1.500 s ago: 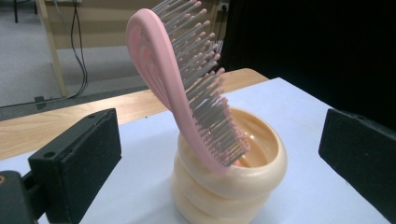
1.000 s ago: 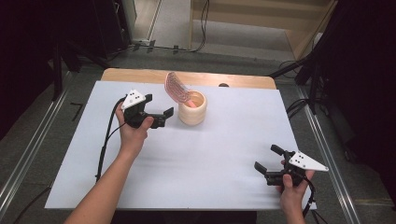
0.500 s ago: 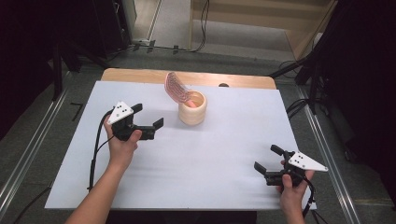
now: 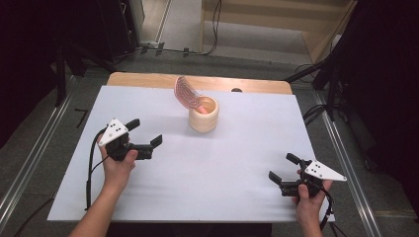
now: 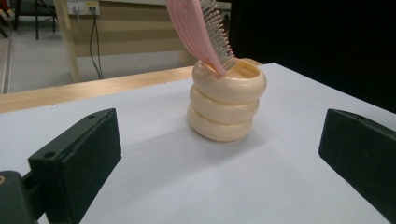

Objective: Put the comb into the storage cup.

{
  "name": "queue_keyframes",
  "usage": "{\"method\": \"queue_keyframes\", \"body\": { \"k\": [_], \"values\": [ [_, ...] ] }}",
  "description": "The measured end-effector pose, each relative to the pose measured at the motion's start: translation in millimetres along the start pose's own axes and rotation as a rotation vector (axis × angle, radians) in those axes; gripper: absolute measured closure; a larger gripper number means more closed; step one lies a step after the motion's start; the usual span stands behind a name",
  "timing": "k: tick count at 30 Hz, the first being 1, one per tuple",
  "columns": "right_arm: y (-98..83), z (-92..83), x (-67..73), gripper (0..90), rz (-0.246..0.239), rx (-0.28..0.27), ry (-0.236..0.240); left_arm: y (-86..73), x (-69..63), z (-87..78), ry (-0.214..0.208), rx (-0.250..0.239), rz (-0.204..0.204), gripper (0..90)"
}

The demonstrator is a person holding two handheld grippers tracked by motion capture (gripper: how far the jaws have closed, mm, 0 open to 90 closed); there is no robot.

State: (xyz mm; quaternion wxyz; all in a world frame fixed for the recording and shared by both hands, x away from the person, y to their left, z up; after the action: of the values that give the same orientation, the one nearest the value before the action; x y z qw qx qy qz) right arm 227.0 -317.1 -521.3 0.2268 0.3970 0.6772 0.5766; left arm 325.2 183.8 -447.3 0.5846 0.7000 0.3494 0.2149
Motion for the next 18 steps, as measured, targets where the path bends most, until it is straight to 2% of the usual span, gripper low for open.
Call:
{"method": "queue_keyframes", "body": {
  "k": [11,15,18],
  "values": [
    [-0.2,0.1,0.1,0.0,-0.001,0.002,-0.002,-8.8,1.3,-23.8,0.018,-0.007,0.031,0.0],
    [-0.3,0.1,0.0,0.0,0.0,0.003,-0.003,-11.5,2.8,-31.7,0.022,-0.015,0.023,0.0],
    [-0.3,0.1,0.0,0.0,-0.001,0.004,-0.004,-16.4,4.3,-36.5,0.032,-0.003,0.032,0.0]
  ]
}}
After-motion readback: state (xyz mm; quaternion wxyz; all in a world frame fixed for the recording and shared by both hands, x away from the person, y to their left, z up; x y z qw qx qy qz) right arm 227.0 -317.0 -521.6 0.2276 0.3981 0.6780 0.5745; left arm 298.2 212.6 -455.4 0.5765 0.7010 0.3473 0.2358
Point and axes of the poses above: each handheld gripper's, and its own axes: z roughly forward along the jaws, y roughly out of its top, x roughly to its left, the point moved 2 cm from there along z, roughly forward along the jaws, and after that the axes turned 3 degrees about -x, right-handed, at the moved point
